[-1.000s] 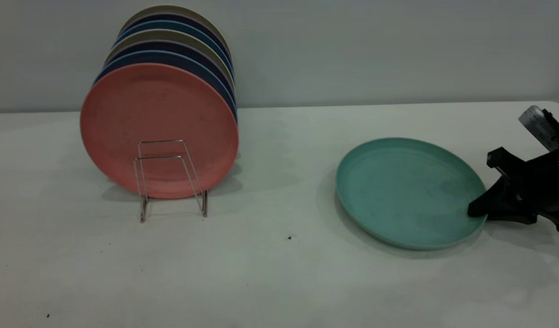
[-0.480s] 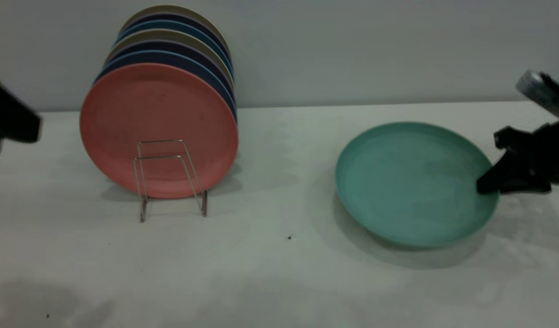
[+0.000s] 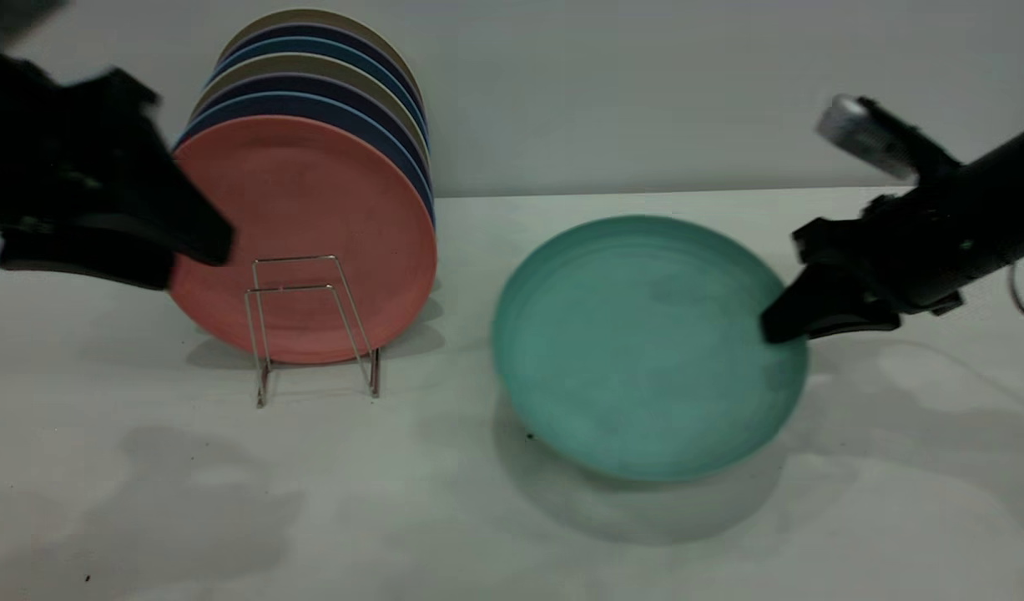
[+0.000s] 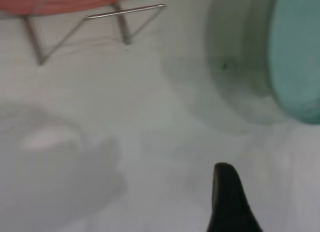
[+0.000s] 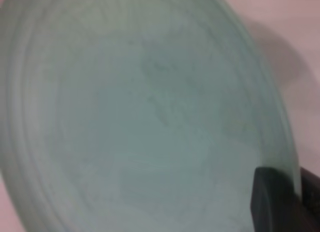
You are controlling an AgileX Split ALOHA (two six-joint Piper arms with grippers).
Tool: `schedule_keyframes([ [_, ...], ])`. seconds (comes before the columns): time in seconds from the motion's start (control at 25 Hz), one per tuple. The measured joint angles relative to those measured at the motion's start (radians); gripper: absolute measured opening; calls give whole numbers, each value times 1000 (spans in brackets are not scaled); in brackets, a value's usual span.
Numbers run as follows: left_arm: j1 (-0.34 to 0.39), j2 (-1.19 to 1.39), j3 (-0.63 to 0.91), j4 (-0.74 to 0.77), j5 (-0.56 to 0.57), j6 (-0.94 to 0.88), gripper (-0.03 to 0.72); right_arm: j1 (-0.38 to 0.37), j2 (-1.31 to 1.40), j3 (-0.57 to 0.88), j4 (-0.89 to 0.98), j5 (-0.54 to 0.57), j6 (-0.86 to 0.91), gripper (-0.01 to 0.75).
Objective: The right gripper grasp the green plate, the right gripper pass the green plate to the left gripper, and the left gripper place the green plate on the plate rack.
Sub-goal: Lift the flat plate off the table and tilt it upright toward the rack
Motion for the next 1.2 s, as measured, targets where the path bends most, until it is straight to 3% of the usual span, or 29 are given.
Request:
schedule_keyframes([
  [0.32, -100, 86, -59, -31, -53, 18, 461, 75, -16, 1, 77, 85, 0, 14],
  [0.96, -101, 115, -59, -68, -97, 36, 437, 159, -19, 3, 159, 152, 0, 17],
  [1.2, -101, 115, -59, -107, -106, 51, 433, 188, -19, 3, 269, 312, -45, 19],
])
